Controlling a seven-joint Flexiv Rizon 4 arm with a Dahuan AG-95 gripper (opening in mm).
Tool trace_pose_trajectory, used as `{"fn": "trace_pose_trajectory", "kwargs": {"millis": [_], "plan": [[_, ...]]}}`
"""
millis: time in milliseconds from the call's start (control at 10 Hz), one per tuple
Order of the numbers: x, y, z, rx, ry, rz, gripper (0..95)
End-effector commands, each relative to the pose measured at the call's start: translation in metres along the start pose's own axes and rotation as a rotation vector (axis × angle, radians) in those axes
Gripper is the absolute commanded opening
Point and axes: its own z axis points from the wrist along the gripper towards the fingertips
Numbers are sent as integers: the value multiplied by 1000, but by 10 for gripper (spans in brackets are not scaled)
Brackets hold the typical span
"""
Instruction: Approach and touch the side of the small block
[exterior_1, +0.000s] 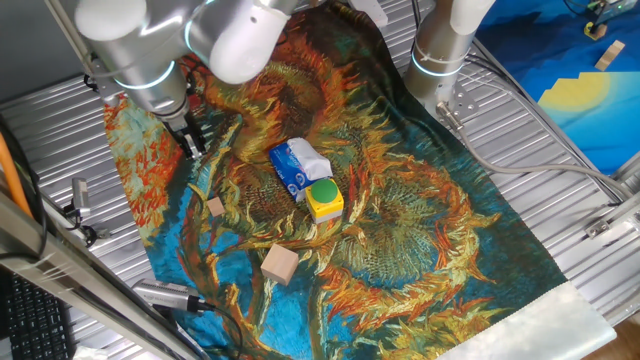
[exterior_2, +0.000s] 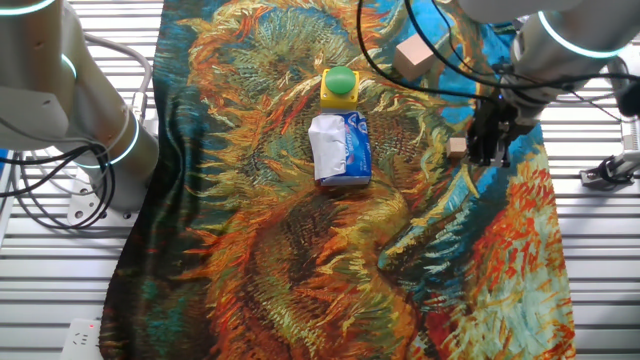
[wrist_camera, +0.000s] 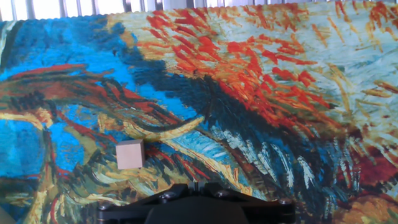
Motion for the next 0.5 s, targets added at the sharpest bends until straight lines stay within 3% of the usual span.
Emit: {"fn": "trace_pose_trajectory", "kwargs": {"millis": [100, 500], "plan": [[1, 0, -6, -5, 23, 4, 0], [0, 0, -6, -4, 34, -1, 0]]}}
